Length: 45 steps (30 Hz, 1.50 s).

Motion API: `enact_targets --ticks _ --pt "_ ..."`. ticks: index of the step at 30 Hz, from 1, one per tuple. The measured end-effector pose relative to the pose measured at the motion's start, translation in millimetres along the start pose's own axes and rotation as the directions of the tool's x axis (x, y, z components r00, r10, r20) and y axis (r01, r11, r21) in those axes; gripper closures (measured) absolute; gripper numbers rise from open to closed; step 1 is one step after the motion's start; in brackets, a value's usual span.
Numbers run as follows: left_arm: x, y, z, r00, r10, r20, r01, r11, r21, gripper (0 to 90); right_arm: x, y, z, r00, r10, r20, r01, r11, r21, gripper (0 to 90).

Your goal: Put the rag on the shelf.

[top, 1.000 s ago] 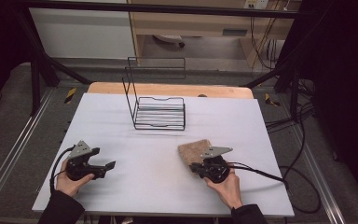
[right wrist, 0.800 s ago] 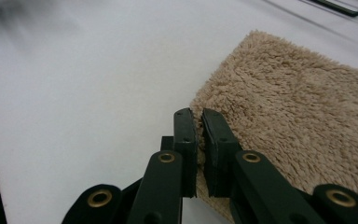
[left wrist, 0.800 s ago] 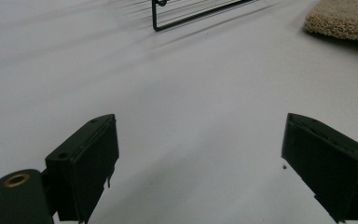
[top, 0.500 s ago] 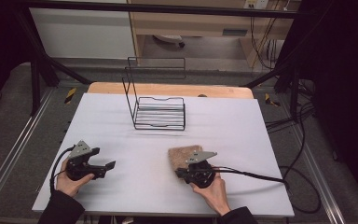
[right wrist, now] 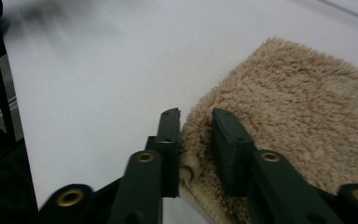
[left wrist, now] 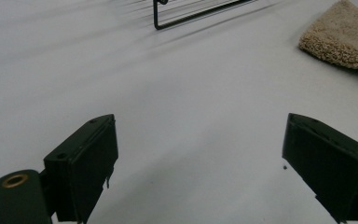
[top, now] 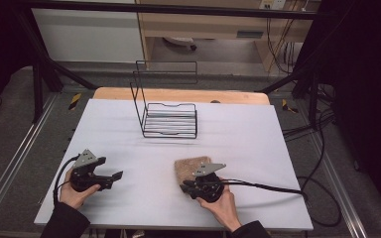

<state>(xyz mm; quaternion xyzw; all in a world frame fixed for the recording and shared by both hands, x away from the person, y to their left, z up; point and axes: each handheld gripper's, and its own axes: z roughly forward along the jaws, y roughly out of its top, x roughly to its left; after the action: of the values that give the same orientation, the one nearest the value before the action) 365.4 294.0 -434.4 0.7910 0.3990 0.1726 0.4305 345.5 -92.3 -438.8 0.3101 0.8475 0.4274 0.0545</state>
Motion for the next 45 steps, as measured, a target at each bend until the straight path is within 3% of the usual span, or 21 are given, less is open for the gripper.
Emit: enact_targets --ticks 10,19,30,45 --pt "-1.9 1.0 2.0 1.0000 -0.008 -0.002 0.008 0.9999 0.009 6.8 -31.0 0.6 -35.9 0.9958 0.064 0.065 -0.058 0.9942 -0.091 44.1" --pt "-10.0 5.1 6.1 1.0000 0.003 0.001 -0.003 0.9998 0.019 5.1 -64.1 -13.6 -53.2 0.9862 0.115 0.119 -0.105 0.9905 -0.089 19.9" --pt "-18.9 8.6 12.0 0.9998 0.012 0.014 -0.012 0.9995 0.028 5.0 -87.7 -27.6 -59.4 0.9760 0.143 0.165 -0.132 0.9884 -0.075 6.7" --pt "-44.3 28.1 31.6 0.9992 0.001 0.039 -0.002 0.9991 0.041 6.0 -91.5 -29.8 -68.4 0.9697 0.152 0.191 -0.133 0.9856 -0.104 2.4"
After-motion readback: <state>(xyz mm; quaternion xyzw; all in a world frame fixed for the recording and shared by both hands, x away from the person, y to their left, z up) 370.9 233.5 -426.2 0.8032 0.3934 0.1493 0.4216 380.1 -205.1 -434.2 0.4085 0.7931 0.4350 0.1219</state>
